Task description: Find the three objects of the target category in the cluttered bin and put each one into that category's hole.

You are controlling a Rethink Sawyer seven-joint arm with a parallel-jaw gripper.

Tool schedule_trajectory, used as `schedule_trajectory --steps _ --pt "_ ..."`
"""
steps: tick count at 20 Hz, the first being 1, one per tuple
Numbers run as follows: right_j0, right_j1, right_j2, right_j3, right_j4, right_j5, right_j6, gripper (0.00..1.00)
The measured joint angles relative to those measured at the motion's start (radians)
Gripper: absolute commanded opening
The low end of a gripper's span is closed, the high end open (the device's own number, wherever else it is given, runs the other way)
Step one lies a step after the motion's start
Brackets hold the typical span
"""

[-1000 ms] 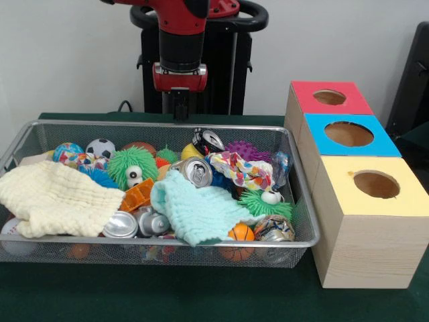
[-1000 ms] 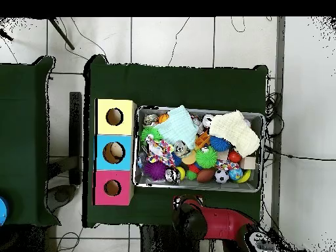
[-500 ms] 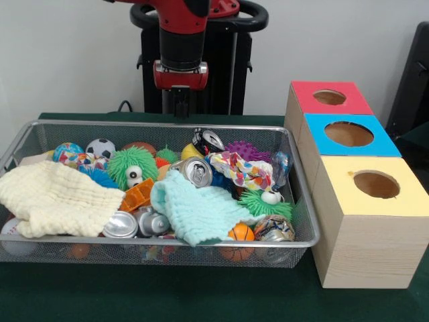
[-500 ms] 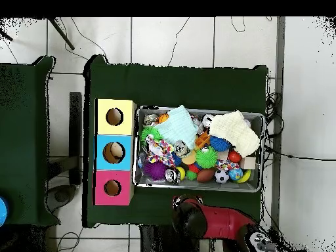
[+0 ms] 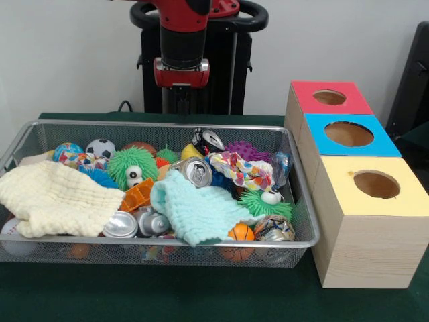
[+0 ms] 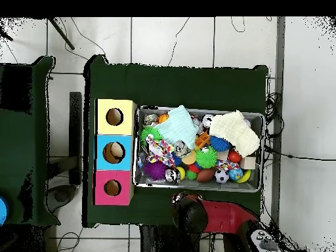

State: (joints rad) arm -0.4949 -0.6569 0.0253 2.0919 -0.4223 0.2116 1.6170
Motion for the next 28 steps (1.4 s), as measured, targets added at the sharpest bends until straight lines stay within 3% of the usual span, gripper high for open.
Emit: schedule_trajectory --steps 14,28 --pt "0.003 0.009 0.020 -0.084 0.032 0.017 0.000 0.00" --pt "0.071 0.083 0.020 -0.211 0.070 0.017 0.000 0.00"
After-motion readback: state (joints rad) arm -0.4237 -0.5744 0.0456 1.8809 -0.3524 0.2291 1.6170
